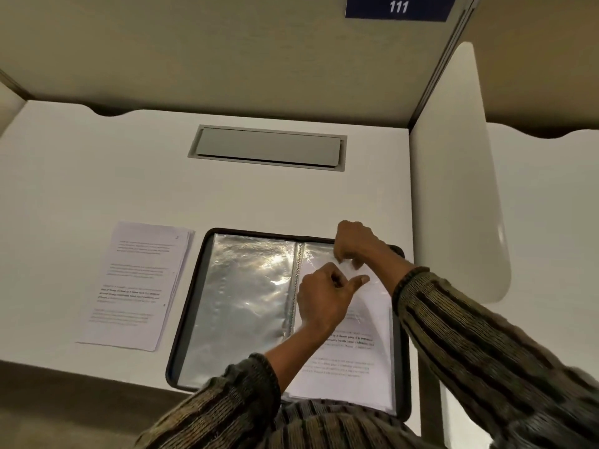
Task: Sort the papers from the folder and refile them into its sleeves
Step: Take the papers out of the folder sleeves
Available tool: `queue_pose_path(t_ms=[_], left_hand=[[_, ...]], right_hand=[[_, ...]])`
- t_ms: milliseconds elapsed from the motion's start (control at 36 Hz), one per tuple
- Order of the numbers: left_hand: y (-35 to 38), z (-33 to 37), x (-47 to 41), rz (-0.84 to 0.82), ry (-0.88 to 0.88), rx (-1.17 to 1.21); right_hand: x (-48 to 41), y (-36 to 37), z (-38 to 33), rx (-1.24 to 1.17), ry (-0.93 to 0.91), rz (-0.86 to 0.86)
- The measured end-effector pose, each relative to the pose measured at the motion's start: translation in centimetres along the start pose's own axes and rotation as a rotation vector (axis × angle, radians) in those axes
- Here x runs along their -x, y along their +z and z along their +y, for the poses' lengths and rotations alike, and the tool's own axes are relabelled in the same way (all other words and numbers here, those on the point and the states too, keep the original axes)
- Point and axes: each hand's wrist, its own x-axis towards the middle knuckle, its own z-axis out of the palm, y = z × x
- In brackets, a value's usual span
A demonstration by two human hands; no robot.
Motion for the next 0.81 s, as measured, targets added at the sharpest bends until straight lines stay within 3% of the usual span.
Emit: queue_pose_path(t_ms=[111,250,389,556,806], left_hand=[[0.0,-1.4,0.3,-0.061,0.097,0.004],[-0.4,-5.6,0.2,-0.037,0.194,-0.203],[-0.9,-9.8,0.2,-0.256,0.207,-0.453],[-1.4,-12.1,0.8,-0.407,0.29,-0.61],[-1.5,-12.8,0.9,-0.425,0.372,-0.631]], right_hand=[[-0.6,-0.4,0.2,0.112,0.022,-0.057],[-2.0,-1.2,1.2,0.024,0.105,-0.249],[-2.4,-1.4,2.0,0.121,0.124,-0.323],[-2.8,-1.2,2.5,0.23,0.095,-0.241],[-4.0,-1.5,3.5,0.327,0.012,-0.008]])
